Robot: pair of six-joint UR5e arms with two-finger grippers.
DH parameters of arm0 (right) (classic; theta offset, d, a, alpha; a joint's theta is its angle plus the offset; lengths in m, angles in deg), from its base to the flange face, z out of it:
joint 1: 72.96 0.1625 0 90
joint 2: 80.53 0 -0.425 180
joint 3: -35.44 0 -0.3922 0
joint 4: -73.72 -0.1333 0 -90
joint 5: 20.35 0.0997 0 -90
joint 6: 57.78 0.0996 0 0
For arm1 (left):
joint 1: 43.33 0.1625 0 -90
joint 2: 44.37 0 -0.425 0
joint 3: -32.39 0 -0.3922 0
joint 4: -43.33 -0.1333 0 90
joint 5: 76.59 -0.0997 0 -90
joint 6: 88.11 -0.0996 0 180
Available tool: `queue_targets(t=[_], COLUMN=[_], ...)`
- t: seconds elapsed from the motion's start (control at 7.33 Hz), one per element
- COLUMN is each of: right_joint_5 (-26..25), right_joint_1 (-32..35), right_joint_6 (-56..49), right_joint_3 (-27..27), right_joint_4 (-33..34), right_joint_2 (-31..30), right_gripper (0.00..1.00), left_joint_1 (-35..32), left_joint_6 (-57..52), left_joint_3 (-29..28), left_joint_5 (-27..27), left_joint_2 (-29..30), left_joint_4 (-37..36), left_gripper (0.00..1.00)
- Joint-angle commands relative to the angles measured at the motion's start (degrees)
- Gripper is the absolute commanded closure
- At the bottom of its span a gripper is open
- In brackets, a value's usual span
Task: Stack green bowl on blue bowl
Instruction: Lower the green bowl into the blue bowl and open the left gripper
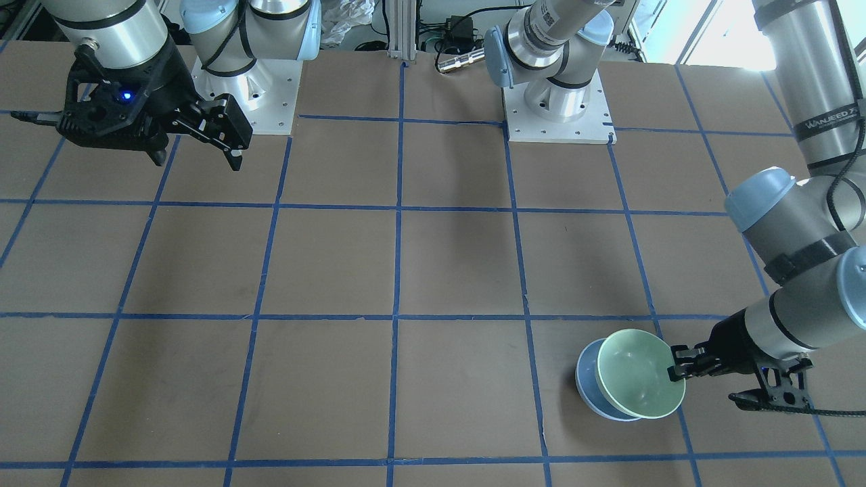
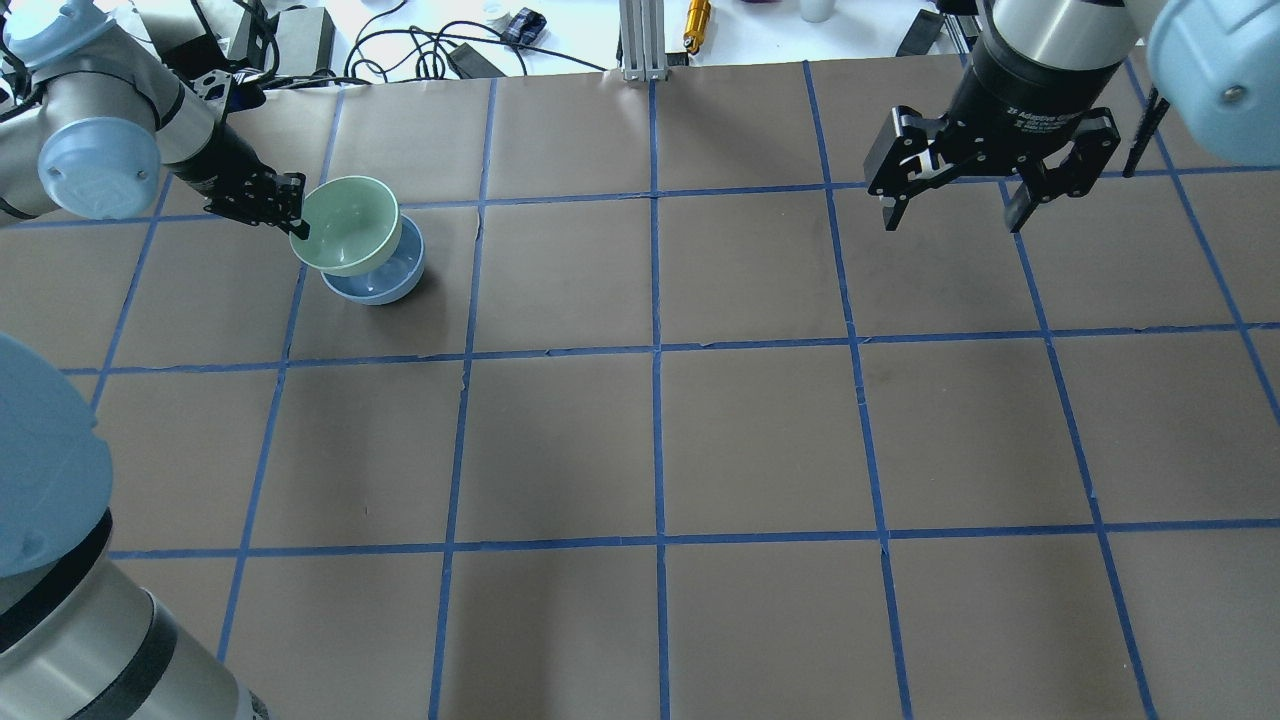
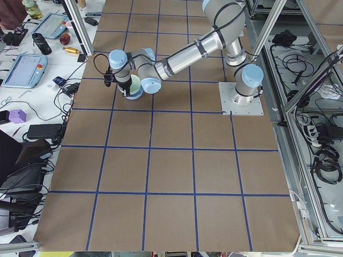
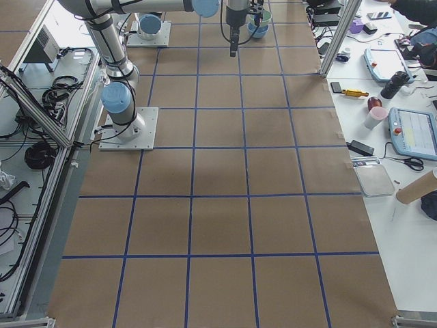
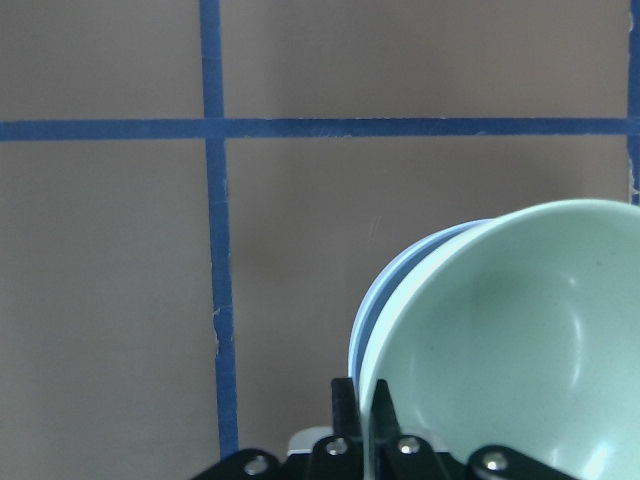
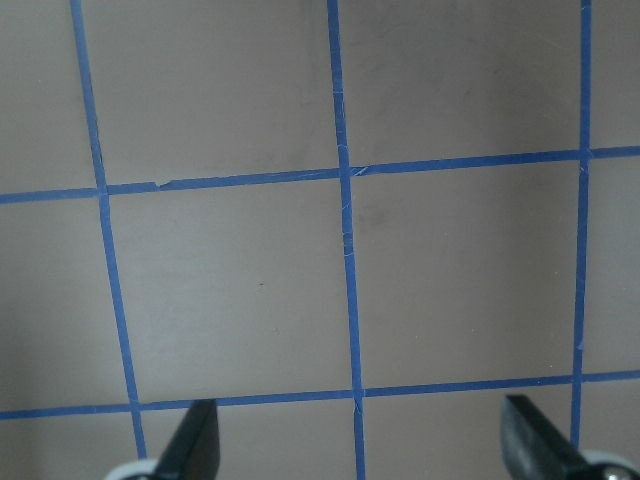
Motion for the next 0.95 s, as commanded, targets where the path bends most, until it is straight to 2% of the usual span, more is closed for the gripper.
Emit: queue_targets(t=[0.0, 0.27, 0.41, 0.55, 0.82], right_joint_5=[0.0, 0.0, 0.0, 0.0, 0.0], right_joint_1=[0.0, 0.0, 0.0, 0.0, 0.0], right_joint_6=[0.0, 0.0, 0.0, 0.0, 0.0], right_joint_3=[0.0, 0.0, 0.0, 0.0, 0.0], right_joint_4=[0.0, 0.0, 0.0, 0.0, 0.0], right_joint_2=[0.0, 0.0, 0.0, 0.0, 0.0], right_gripper=[0.00, 0.00, 0.00, 0.00, 0.00], left_joint_1=[0.0, 0.0, 0.0, -0.4, -5.7], left_joint_6=[1.0, 0.6, 0.9, 1.3, 4.9], left_joint_3=[0.5, 0.5, 0.4, 0.0, -0.4], left_joint_5=[-0.1, -0.3, -0.3, -0.5, -3.2], left_joint_2=[0.3, 0.6, -0.2, -1.6, -7.3], left_joint_4=[-0.2, -0.2, -0.1, 0.7, 5.7], left_gripper=[0.78, 0.27, 0.14, 0.09, 0.07])
